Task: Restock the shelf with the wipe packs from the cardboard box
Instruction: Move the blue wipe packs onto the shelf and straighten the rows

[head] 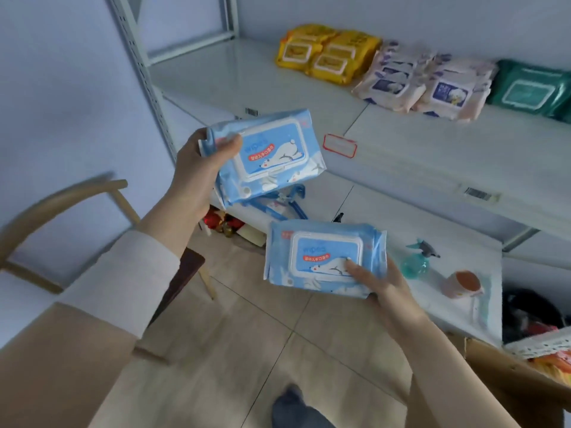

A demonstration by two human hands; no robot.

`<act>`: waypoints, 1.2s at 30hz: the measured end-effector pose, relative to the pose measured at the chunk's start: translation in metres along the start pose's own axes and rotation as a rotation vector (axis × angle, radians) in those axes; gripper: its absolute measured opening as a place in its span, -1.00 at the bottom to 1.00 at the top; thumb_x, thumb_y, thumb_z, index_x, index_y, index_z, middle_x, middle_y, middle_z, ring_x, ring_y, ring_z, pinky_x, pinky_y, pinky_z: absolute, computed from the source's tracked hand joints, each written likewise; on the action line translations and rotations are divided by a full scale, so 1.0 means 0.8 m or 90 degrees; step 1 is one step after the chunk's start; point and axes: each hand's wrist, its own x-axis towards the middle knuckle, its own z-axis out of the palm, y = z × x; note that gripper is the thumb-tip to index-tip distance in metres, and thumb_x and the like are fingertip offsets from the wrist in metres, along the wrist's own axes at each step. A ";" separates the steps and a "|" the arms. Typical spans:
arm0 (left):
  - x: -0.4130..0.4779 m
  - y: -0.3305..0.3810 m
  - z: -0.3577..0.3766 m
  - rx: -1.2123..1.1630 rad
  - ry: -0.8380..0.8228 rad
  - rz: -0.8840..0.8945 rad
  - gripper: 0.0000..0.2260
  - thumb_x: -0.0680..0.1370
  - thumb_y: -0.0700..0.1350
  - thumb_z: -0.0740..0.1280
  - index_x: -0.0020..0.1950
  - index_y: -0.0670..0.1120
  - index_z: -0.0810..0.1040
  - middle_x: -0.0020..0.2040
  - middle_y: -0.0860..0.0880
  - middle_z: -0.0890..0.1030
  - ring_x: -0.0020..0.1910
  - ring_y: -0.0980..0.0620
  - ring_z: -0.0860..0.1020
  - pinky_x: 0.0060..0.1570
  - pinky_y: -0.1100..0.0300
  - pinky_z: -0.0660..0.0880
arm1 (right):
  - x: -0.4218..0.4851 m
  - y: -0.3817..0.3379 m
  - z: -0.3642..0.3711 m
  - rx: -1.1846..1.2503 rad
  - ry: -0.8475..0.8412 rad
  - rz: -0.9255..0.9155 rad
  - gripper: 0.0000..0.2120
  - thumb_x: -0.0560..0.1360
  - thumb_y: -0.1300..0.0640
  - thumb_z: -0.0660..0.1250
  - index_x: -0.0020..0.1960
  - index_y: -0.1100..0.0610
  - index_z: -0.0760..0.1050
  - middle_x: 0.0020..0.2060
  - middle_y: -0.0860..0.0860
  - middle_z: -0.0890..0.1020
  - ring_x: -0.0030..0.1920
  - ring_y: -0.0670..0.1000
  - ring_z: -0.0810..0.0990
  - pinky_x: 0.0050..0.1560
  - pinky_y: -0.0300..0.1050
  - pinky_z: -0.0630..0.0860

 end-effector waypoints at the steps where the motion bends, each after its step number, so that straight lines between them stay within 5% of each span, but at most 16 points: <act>1: 0.025 0.005 -0.002 0.001 -0.003 0.007 -0.84 0.47 -0.14 0.37 0.03 -0.09 0.51 0.06 -0.11 0.63 0.05 -0.06 0.62 0.04 0.02 0.56 | 0.026 -0.013 0.007 -0.001 -0.005 -0.007 -0.32 0.16 -0.11 0.60 0.22 0.01 0.48 0.09 0.06 0.66 0.10 0.12 0.64 0.08 0.05 0.56; 6: 0.143 0.027 -0.024 -0.069 0.018 0.037 -0.83 0.51 -0.21 0.34 0.08 -0.17 0.47 -0.08 -0.04 0.67 -0.10 0.01 0.67 -0.22 0.17 0.59 | 0.153 -0.075 0.062 0.005 -0.039 -0.042 -0.39 0.19 -0.01 0.56 0.20 0.09 0.49 0.06 0.11 0.68 0.03 0.14 0.67 -0.10 -0.05 0.62; 10: 0.242 0.034 -0.056 -0.064 0.034 0.054 -0.84 0.52 -0.23 0.32 0.08 -0.20 0.44 0.01 -0.14 0.62 -0.04 -0.06 0.65 -0.06 0.07 0.60 | 0.243 -0.102 0.117 -0.018 -0.078 -0.030 -0.32 0.20 -0.04 0.53 0.26 0.10 0.44 0.08 0.09 0.67 0.08 0.14 0.65 0.04 0.07 0.59; 12: 0.292 0.031 -0.076 -0.065 0.032 0.051 -0.82 0.52 -0.23 0.32 0.10 -0.22 0.45 0.03 -0.17 0.61 -0.01 -0.09 0.62 0.02 0.04 0.57 | 0.280 -0.111 0.145 -0.019 -0.087 -0.025 -0.33 0.20 -0.04 0.52 0.26 0.08 0.43 0.06 0.06 0.68 0.04 0.10 0.67 -0.06 -0.02 0.62; 21: 0.505 -0.003 -0.142 -0.050 -0.088 0.048 -0.76 0.36 -0.09 0.43 -0.01 -0.13 0.56 -0.10 -0.03 0.70 -0.07 -0.03 0.66 -0.05 0.07 0.60 | 0.421 -0.145 0.230 0.021 -0.046 -0.043 -0.49 0.33 0.09 0.44 0.25 0.13 0.43 0.07 0.11 0.67 0.05 0.13 0.67 -0.13 -0.11 0.62; 25: 0.596 -0.034 -0.139 -0.055 -0.158 0.040 -0.92 0.38 -0.10 0.41 -0.17 0.03 0.68 -0.15 0.03 0.71 -0.11 0.03 0.68 -0.17 0.17 0.59 | 0.490 -0.164 0.236 0.008 -0.003 -0.048 -0.45 0.30 0.08 0.45 0.27 0.13 0.42 0.06 0.10 0.67 0.05 0.12 0.67 -0.10 -0.09 0.63; 36: 0.839 -0.116 -0.081 -0.056 -0.225 -0.010 -0.77 0.39 -0.15 0.39 0.03 -0.10 0.57 -0.07 -0.03 0.70 -0.04 -0.03 0.66 -0.06 0.08 0.60 | 0.700 -0.199 0.231 0.028 0.020 -0.066 -0.46 0.30 0.12 0.41 0.27 0.11 0.43 0.08 0.10 0.67 0.07 0.12 0.65 -0.03 -0.08 0.63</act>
